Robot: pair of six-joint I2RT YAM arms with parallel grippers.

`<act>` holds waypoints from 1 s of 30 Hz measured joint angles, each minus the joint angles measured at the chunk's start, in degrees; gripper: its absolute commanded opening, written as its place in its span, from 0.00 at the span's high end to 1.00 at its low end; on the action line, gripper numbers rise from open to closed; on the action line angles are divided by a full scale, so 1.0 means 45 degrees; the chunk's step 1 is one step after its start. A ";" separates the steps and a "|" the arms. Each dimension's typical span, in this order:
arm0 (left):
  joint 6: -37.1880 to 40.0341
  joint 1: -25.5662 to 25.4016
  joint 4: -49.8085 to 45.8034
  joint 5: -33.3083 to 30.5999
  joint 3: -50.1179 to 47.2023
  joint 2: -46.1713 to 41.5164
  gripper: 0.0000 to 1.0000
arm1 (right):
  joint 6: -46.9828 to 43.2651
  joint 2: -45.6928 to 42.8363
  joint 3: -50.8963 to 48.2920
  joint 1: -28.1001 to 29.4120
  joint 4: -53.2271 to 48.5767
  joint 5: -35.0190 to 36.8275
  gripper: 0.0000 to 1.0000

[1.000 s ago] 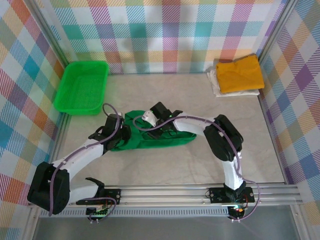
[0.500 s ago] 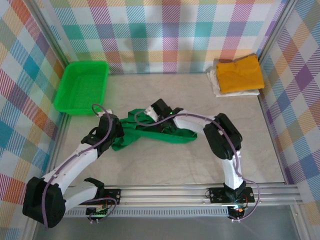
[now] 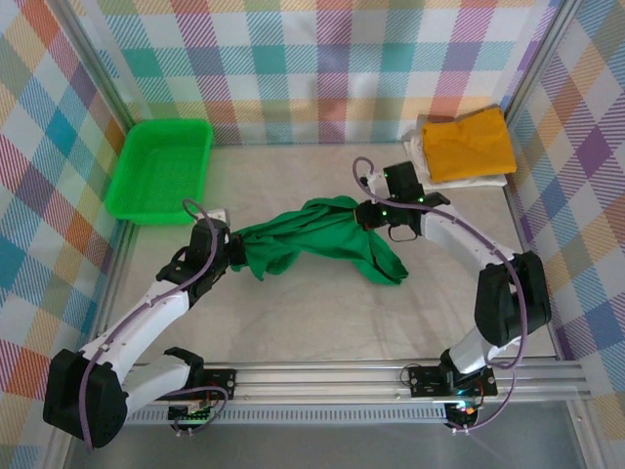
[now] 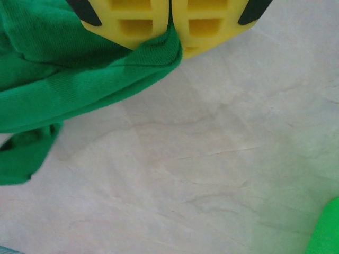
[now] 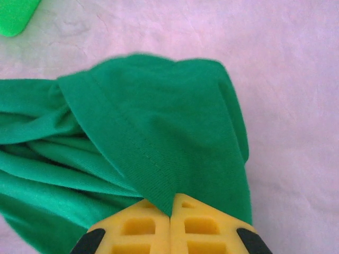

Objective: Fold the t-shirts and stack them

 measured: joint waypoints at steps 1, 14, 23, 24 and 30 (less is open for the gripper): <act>0.0107 0.0000 -0.0005 0.0102 0.0170 0.0092 1.00 | 0.0024 -0.0141 -0.0136 -0.0015 -0.0058 -0.0073 0.98; 0.1311 0.0384 0.0277 0.1209 0.2759 0.2322 1.00 | 0.1326 -0.3079 -0.2730 -0.0656 0.0923 -0.0466 0.80; 0.1433 0.0520 0.0476 0.2370 0.4546 0.3483 0.40 | 0.1350 -0.3628 -0.2919 -0.0860 0.2205 -0.1253 0.55; 0.1404 0.0529 0.0432 0.2341 0.4537 0.3706 0.41 | 0.1365 -0.3395 -0.2934 -0.0860 0.2205 -0.1146 0.54; 0.1190 0.0539 -0.0053 0.2506 0.3507 0.4362 0.34 | 0.1831 -0.1948 -0.3089 -0.0913 0.2059 -0.0393 0.43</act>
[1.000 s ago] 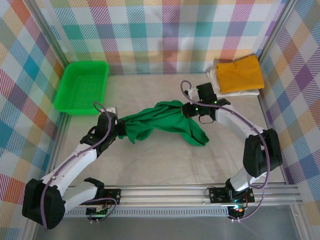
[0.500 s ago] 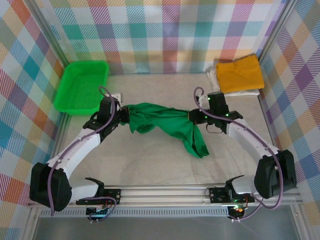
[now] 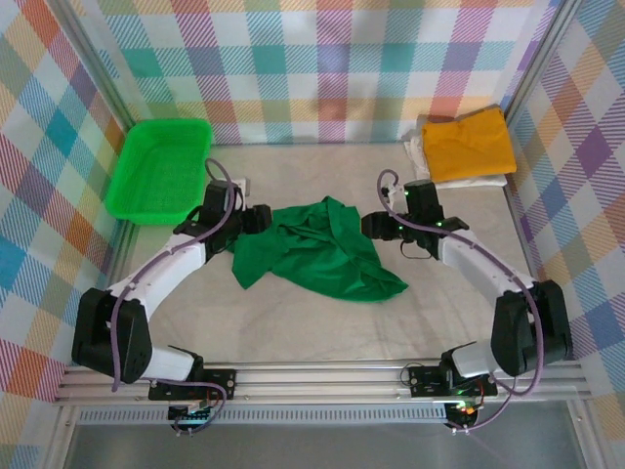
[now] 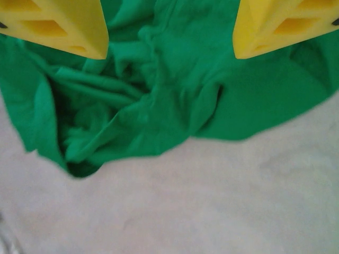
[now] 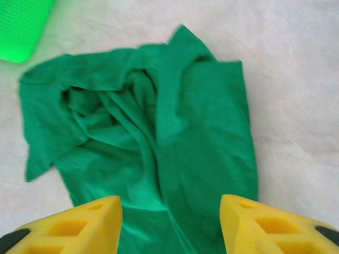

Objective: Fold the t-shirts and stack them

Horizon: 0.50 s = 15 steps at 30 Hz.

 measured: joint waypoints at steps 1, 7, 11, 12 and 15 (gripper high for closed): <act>-0.0039 0.0000 -0.0126 0.0024 -0.0175 0.0078 0.33 | 0.0083 0.0272 0.0000 -0.0024 0.0005 0.0073 0.41; -0.0185 0.0000 -0.0364 0.0121 -0.0622 0.0874 0.30 | 0.0083 0.1734 0.0369 0.0583 -0.0267 0.0520 0.39; -0.0214 0.0000 -0.0316 0.0233 -0.0622 0.1715 0.29 | 0.0083 0.3507 0.2346 0.1826 -0.0865 0.1622 0.38; -0.0214 -0.0005 -0.0287 0.0267 -0.0622 0.1933 0.29 | 0.0087 0.4036 0.3031 0.2147 -0.1015 0.2025 0.38; -0.0253 -0.0044 0.0039 0.0311 -0.0719 0.2375 0.33 | 0.0131 0.5401 0.4629 0.2769 -0.1229 0.3016 0.37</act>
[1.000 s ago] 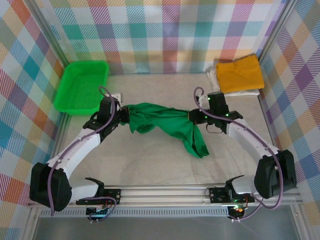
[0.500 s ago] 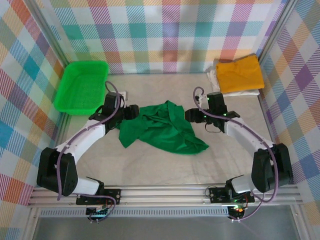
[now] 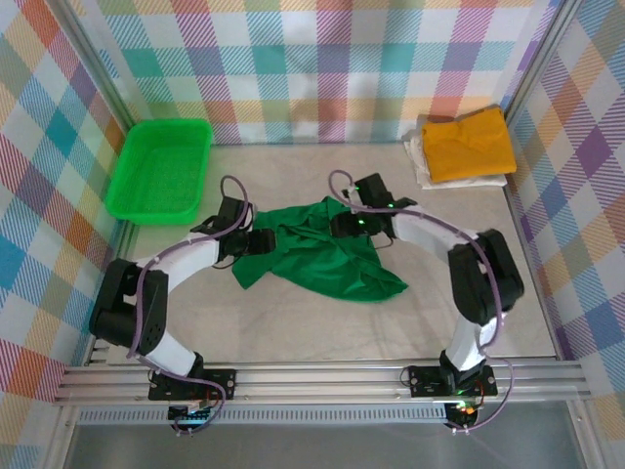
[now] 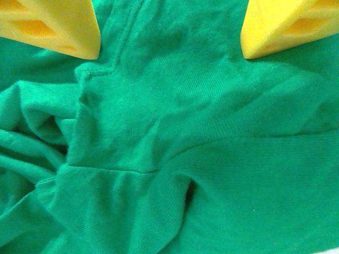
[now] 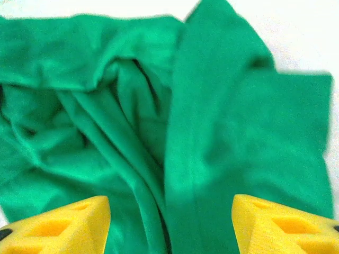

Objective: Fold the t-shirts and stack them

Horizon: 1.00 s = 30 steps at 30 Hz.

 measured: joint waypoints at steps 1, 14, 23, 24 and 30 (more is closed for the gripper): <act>-0.0005 -0.0005 0.0170 -0.0005 -0.0024 0.0165 0.36 | 0.0015 0.0471 0.0500 0.0160 -0.0126 0.0301 0.38; -0.0369 -0.0019 0.0544 -0.0597 0.0452 0.1195 1.00 | 0.0403 0.3390 0.3390 0.0321 -0.1977 0.2346 0.99; -0.0627 -0.0019 -0.2662 -0.1802 0.1880 -0.1438 0.98 | 0.0238 -0.0238 0.2579 -0.0024 -0.2788 0.2633 0.99; -0.0627 -0.0019 -0.3031 -0.1953 0.2132 -0.1613 0.90 | 0.0233 -0.0738 0.2429 -0.0136 -0.2793 0.2623 0.98; -0.0481 0.0005 -0.4163 -0.2312 0.2351 -0.2059 0.45 | 0.0194 -0.2497 0.1234 -0.1117 -0.2754 0.2467 1.00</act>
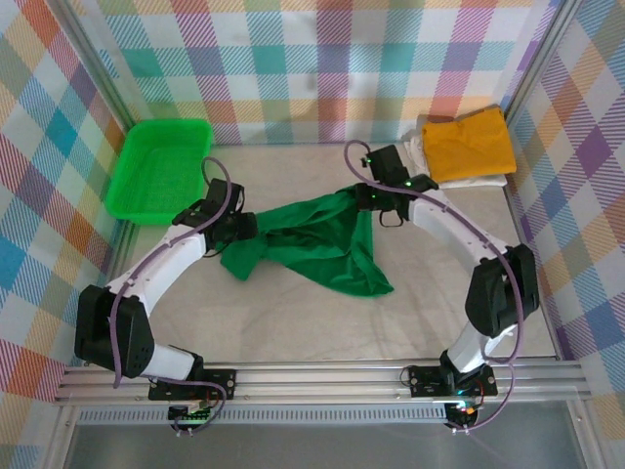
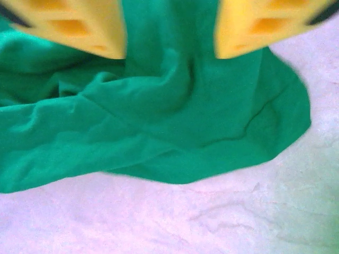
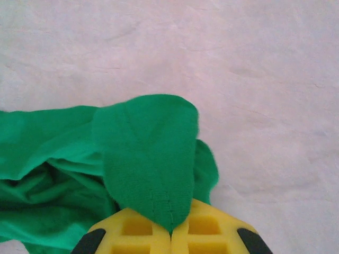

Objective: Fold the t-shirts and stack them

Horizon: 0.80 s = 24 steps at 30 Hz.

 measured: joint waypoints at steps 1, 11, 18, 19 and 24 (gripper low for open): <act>-0.0024 0.0000 -0.0010 0.0058 -0.0058 0.0000 0.46 | 0.0000 -0.0097 -0.0194 -0.0131 0.0000 -0.0015 1.00; -0.2147 0.0000 0.0335 0.0894 -0.3254 -0.0015 0.48 | 0.0053 0.0005 -0.1345 -0.1423 0.0039 -0.0121 1.00; -0.4376 0.0442 0.0442 0.0151 -0.5319 -0.1870 0.46 | 0.0053 0.0602 -0.1345 -0.1477 0.0316 -0.0544 1.00; -0.4512 0.0525 0.0563 0.0141 -0.5319 -0.1812 0.46 | 0.0053 0.0641 -0.1345 -0.1477 0.0325 -0.0568 1.00; -0.4833 0.0607 0.1768 0.0384 -0.5387 -0.0563 0.58 | 0.0058 0.0680 -0.1345 -0.1477 0.0355 -0.0646 1.00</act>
